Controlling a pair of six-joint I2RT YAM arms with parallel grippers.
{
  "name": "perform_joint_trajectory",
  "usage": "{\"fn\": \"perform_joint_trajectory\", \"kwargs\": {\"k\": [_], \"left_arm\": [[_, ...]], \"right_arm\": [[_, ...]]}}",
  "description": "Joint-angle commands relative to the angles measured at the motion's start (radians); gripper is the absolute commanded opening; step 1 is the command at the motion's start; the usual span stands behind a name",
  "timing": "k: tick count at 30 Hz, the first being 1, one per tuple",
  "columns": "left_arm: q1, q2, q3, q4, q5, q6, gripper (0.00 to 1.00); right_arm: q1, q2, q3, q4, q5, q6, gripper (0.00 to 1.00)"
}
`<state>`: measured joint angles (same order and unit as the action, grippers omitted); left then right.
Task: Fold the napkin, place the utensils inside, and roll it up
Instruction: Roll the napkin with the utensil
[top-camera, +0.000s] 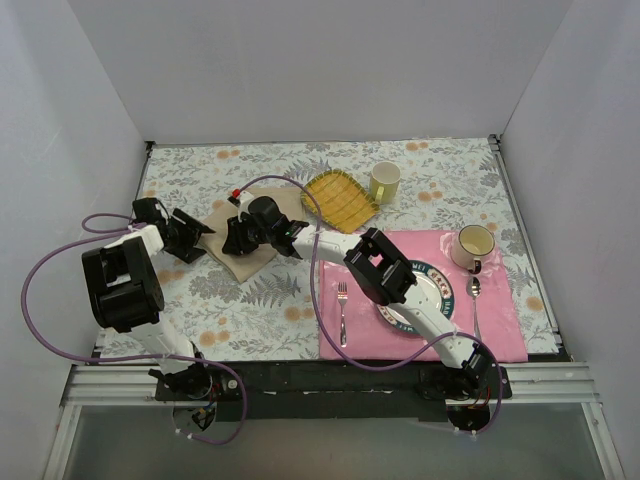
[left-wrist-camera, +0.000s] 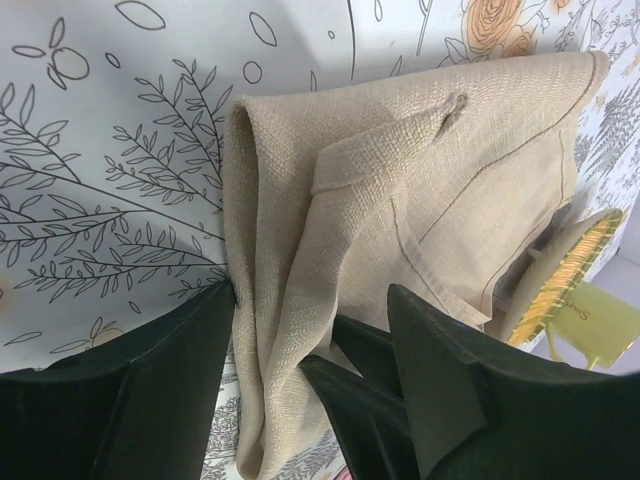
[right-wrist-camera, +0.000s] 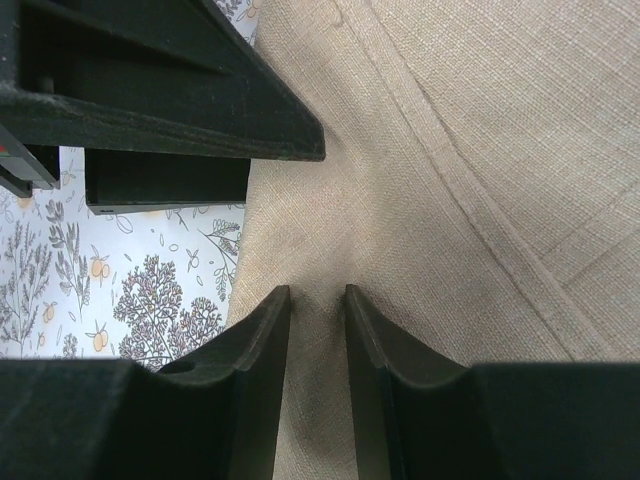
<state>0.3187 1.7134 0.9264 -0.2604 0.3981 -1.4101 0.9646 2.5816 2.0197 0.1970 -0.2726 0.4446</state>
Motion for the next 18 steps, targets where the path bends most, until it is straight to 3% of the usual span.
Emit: {"fn": "perform_joint_trajectory", "kwargs": {"k": [1, 11, 18], "left_arm": [[-0.001, 0.037, -0.005, -0.066, -0.106, 0.028, 0.61], [-0.070, 0.005, 0.005, -0.175, -0.337, 0.003, 0.58], [-0.095, 0.009, 0.011, -0.257, -0.449, -0.101, 0.55]], "right_arm": [[0.005, 0.014, -0.003, -0.045, -0.033, 0.009, 0.36], [0.003, 0.011, 0.005, -0.050, -0.025, 0.009, 0.36], [0.006, 0.005, 0.001, -0.054, -0.020, 0.003, 0.36]]}}
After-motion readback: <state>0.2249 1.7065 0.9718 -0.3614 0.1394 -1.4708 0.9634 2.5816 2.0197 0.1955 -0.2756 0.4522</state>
